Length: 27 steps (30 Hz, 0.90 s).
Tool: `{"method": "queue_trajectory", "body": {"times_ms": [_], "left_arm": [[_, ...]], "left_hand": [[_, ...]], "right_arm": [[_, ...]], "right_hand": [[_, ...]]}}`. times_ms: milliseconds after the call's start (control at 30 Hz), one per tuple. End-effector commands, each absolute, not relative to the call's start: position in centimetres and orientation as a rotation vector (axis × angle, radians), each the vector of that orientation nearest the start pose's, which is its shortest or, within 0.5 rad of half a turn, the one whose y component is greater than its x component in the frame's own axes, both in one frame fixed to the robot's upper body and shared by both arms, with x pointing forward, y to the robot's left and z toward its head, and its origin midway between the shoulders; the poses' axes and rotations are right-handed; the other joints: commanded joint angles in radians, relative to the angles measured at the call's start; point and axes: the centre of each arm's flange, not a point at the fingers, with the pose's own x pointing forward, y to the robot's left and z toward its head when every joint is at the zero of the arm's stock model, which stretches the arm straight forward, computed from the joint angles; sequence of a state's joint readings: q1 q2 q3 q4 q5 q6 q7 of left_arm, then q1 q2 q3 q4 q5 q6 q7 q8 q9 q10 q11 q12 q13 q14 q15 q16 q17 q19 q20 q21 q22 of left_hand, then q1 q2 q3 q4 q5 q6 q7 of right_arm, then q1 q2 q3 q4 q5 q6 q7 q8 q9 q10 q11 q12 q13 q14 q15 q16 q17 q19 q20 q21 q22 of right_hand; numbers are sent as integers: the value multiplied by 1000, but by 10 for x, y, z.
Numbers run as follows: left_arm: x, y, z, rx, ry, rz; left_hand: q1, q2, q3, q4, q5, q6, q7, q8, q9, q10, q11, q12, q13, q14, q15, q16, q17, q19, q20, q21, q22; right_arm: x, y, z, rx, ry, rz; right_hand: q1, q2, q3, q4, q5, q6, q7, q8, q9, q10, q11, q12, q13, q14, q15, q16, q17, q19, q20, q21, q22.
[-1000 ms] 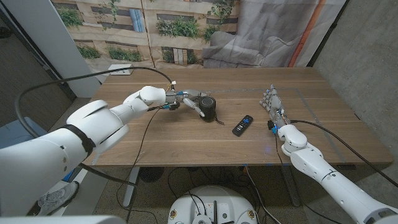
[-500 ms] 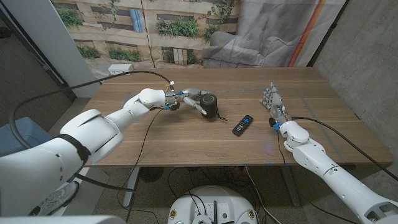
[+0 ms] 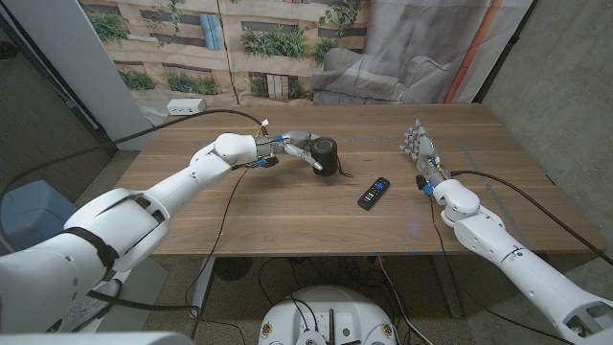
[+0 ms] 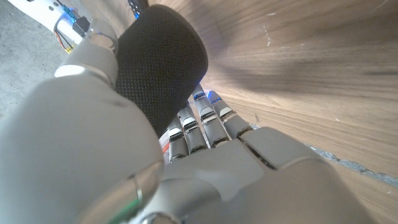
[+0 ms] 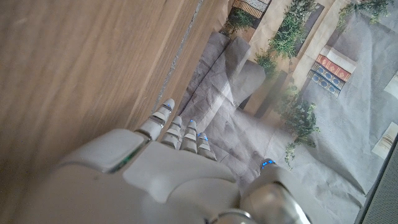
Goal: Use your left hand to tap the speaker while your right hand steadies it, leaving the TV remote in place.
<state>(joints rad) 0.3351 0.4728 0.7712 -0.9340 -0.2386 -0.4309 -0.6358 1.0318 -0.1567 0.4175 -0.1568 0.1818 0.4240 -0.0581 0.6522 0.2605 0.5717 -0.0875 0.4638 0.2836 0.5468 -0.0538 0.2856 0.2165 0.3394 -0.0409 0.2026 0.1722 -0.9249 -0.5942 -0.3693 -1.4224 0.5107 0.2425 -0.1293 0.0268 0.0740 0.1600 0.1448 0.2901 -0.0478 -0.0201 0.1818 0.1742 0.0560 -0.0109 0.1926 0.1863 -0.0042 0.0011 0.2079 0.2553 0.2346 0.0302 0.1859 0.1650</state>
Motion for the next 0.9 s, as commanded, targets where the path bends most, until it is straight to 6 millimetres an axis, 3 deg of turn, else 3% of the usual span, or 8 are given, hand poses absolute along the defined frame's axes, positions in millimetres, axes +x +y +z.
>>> {"method": "queue_trajectory", "body": {"times_ms": [33,600,900], "left_arm": [[672,151,43,746,-488,-877],[675,146,31,559,-364,-947],[677,132,34,481,-338,-1018]], "left_hand": [[45,106,-10,-1,4,72,-44,126,44,157,-125,62,138,14,-165,8,5,19,-75,7,2],[51,127,-31,-4,6,95,-37,153,45,180,-123,64,151,49,-166,27,12,38,-82,9,3],[53,134,-41,-5,7,107,-34,159,36,193,-123,64,155,62,-167,35,15,45,-84,9,3]], "right_arm": [[627,-311,-33,-214,-630,97],[611,-323,-33,-380,-679,127],[599,-325,-34,-453,-754,118]], "right_hand": [[-1,33,5,3,6,7,-5,12,3,18,1,7,3,8,-9,10,-1,4,-9,4,3],[4,22,3,-4,5,30,-6,17,2,39,8,11,3,30,-14,15,-6,23,-15,8,2],[0,6,-6,-6,4,53,-3,20,2,69,16,18,3,63,-15,26,-9,48,-17,13,2]]}}
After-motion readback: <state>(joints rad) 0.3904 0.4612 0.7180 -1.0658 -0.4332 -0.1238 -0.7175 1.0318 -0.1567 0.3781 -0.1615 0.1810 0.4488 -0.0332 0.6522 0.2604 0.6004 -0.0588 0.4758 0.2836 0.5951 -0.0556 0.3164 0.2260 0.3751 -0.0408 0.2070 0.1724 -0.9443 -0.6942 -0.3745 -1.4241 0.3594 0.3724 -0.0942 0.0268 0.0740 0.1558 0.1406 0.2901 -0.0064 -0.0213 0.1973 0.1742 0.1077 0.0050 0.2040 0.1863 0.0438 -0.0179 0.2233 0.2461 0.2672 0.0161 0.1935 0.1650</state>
